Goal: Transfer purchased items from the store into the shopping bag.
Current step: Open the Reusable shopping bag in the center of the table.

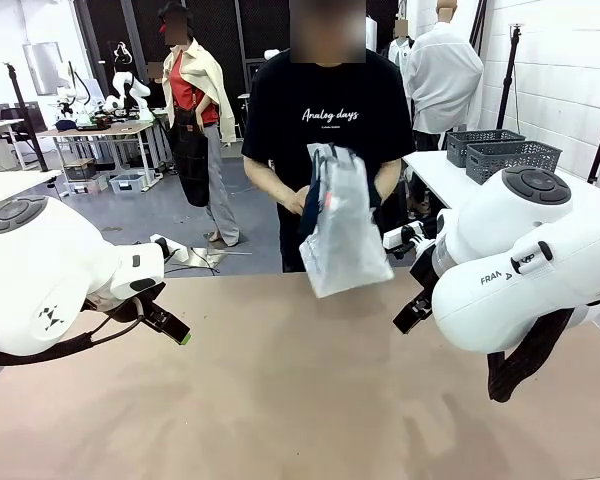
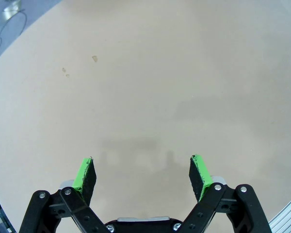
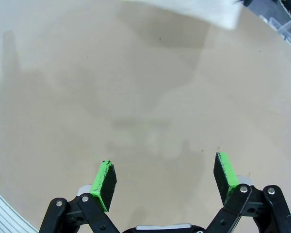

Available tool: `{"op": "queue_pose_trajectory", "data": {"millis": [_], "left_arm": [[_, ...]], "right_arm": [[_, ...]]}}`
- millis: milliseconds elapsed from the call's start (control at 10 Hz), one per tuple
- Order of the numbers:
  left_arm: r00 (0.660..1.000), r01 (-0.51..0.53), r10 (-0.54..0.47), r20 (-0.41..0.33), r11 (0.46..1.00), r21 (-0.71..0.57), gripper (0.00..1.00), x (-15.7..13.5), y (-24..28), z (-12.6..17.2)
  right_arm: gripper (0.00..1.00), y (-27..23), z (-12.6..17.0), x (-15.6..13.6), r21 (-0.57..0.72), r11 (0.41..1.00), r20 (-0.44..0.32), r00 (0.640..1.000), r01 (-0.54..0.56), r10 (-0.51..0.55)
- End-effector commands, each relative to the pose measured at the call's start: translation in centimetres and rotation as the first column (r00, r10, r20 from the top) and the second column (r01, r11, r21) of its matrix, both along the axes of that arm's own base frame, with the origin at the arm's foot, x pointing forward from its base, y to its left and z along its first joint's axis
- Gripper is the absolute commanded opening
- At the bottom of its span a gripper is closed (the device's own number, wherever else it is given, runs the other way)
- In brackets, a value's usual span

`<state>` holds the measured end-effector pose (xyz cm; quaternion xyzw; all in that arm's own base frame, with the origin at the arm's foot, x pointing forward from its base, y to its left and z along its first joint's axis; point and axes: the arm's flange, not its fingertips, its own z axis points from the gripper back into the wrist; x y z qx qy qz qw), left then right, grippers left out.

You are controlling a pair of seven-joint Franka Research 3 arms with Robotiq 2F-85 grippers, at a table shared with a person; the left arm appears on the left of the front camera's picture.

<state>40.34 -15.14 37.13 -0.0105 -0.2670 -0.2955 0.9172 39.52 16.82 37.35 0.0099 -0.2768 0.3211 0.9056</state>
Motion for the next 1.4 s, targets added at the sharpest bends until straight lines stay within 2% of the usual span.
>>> {"op": "queue_pose_trajectory", "data": {"millis": [0, 1300], "left_arm": [[1.000, -0.001, 0.001, 0.000, 1.000, -0.001, 1.00, 0.02, 0.07, 0.01], [1.000, -0.001, 0.001, 0.000, 1.000, -0.001, 1.00, 0.02, 0.07, 0.01]], "right_arm": [[1.00, -0.01, 0.00, 0.00, 0.000, 1.000, 0.000, 1.000, 0.000, 0.000], [1.00, -0.01, 0.00, 0.00, 0.000, 1.000, 0.000, 1.000, 0.000, 0.000]]}}
